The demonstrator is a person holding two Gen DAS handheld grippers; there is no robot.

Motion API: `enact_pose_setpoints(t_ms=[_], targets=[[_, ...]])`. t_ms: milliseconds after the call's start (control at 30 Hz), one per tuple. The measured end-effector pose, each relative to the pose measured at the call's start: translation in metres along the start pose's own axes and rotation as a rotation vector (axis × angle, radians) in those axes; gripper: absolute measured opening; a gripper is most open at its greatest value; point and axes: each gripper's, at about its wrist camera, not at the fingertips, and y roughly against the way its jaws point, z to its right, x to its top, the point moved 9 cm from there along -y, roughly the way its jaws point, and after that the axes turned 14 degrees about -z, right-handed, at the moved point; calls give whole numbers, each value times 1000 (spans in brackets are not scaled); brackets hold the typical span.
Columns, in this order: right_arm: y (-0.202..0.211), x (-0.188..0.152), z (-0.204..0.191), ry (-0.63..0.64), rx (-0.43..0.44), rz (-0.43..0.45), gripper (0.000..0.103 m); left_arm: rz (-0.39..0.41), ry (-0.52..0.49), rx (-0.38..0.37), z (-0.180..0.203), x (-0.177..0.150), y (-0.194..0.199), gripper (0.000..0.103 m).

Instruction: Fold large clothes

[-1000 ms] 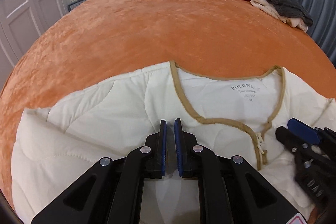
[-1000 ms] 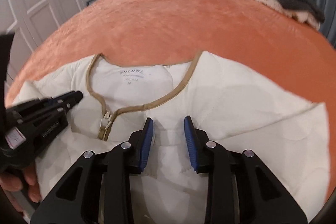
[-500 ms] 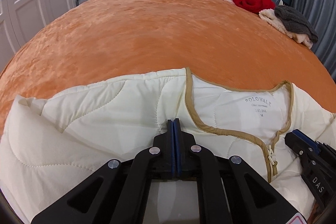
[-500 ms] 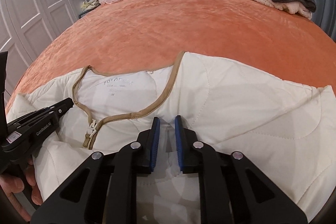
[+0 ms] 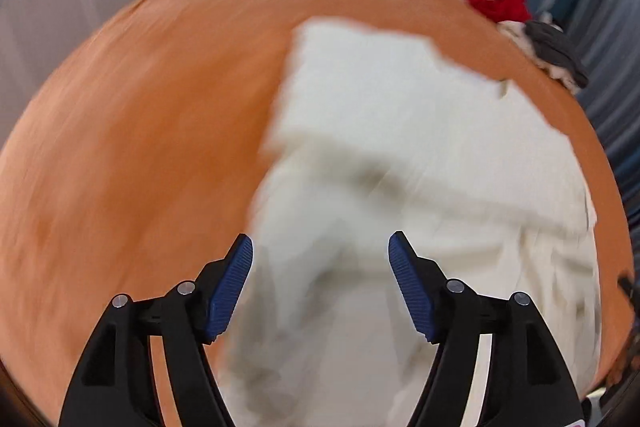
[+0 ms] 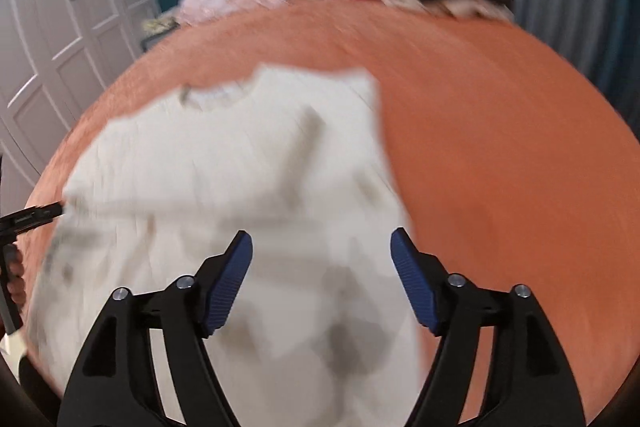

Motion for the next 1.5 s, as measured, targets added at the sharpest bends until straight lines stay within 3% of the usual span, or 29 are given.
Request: enact_pose_setpoints(t_ms=[67,167,267,333,400,467,533,600,733,867,1000,1067,1167,1233,1300,1367,1500], targets=[[5,-43,26,-68,28,-60,74,-42,62,-35,-28,-39,5,68],[7,-94,52,-218,150,-110,74,-85,136,-107,-47,-86,7,68],[3,-117,52,-307,270,-113,74,-71,146,-152,-38,-106,12,68],[-2,-119,44,-352,349,-111,74,-77,138,-214,-23,-110,12,68],[-5,-114,33,-361,380,-101,73,-90,148,-223,-13,-111,9,66],[-7,-107,25,-350,362,-88,62,-85,128,-189,-6,-112,8,59],[-8,-102,21,-354,375,-79,43,-83,121,-178,-6,-114,10,38],[-8,-100,20,-362,366,-82,10,-78,122,-183,-7,-116,17,12],[16,-100,21,-347,371,-45,4,-31,77,-193,-8,-118,51,8],[50,-112,14,-226,326,-62,4,-7,18,-171,-5,-131,87,6],[87,-155,-1,-23,237,-165,4,-47,-76,-117,-12,-181,123,6],[109,-195,-7,81,190,-268,4,-81,-119,-83,-19,-211,137,6],[139,-248,-13,178,155,-401,4,-164,-126,-62,-40,-276,171,6],[162,-270,-20,215,156,-448,4,-160,-119,-50,-46,-297,191,6],[177,-265,-26,226,157,-426,4,-136,-107,-66,-44,-304,212,6],[193,-236,-33,219,177,-344,4,-94,-103,-92,-34,-295,228,6],[210,-154,-34,147,232,-147,4,58,-144,-99,-9,-241,253,6]])
